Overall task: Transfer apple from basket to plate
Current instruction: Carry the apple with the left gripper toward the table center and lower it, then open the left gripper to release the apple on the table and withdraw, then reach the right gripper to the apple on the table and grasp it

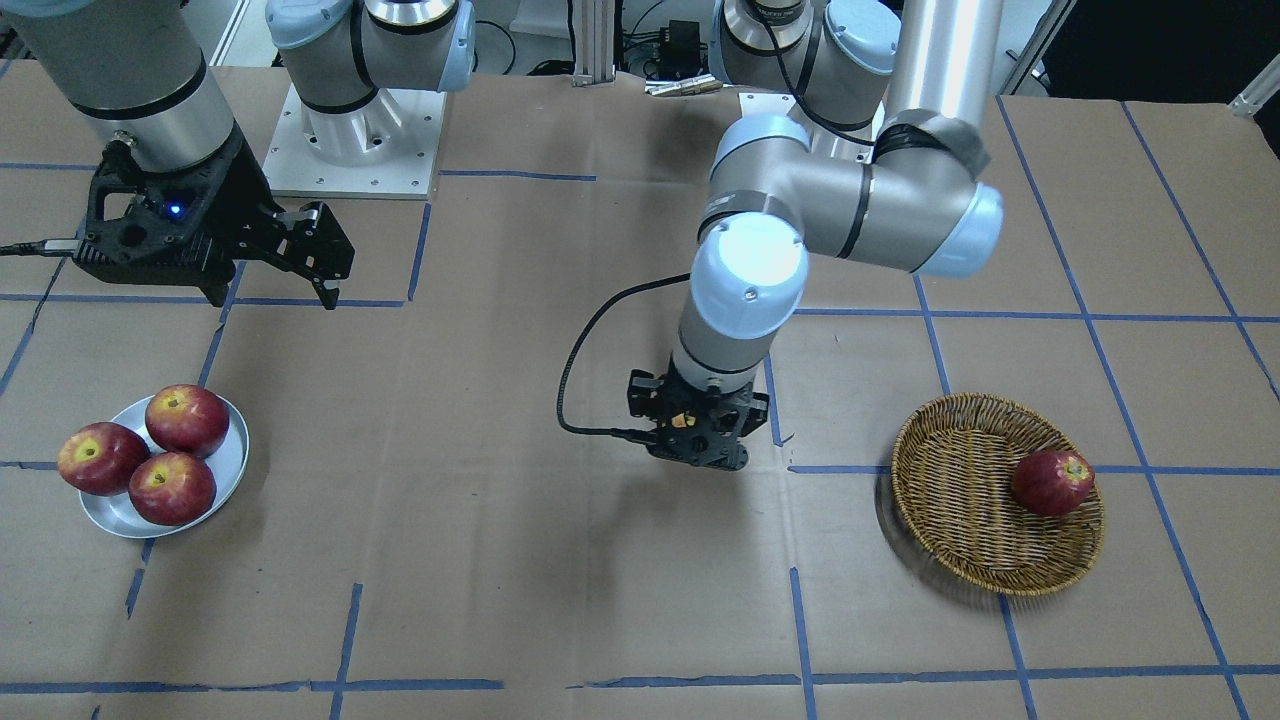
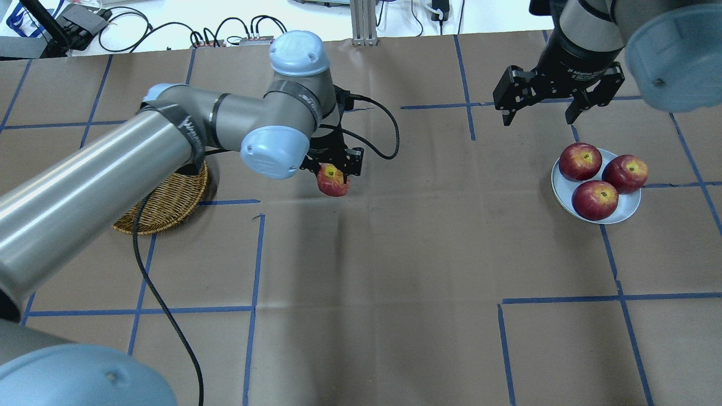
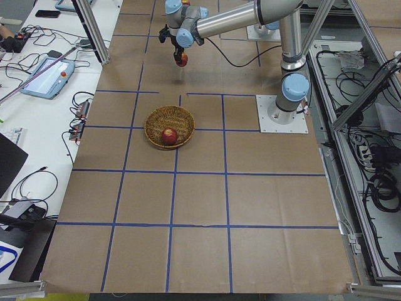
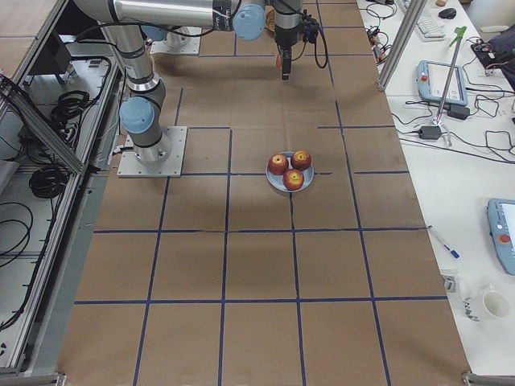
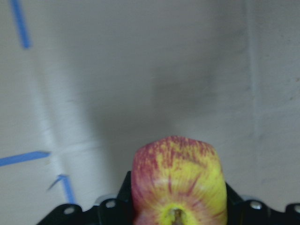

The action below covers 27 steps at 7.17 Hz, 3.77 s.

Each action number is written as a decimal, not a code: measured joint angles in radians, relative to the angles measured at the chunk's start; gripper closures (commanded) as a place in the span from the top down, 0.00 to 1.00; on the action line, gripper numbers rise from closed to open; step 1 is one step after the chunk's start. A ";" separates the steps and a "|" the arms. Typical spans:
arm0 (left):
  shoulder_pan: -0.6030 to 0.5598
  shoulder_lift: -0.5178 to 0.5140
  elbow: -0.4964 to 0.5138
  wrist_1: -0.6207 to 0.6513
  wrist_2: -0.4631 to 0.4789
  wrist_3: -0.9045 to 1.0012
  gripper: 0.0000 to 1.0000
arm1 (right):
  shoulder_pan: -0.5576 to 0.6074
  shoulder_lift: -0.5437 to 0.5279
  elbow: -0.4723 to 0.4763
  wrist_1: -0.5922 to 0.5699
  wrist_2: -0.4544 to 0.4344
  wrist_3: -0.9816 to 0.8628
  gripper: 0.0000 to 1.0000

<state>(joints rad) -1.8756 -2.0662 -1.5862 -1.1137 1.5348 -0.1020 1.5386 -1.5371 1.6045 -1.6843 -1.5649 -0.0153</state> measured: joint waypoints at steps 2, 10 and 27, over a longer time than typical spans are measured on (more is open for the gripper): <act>-0.053 -0.083 0.056 0.014 -0.016 -0.048 0.36 | 0.000 0.000 0.002 0.000 0.000 0.000 1.00; -0.001 0.041 0.071 -0.110 -0.008 0.009 0.98 | 0.000 -0.001 0.003 0.000 -0.001 0.000 1.00; 0.349 0.476 0.032 -0.569 0.008 0.328 0.99 | 0.441 0.526 0.092 -0.701 -0.062 0.488 1.00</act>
<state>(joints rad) -1.5263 -1.5901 -1.5538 -1.6829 1.5425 0.2256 1.9801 -1.0111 1.6969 -2.3850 -1.6274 0.4728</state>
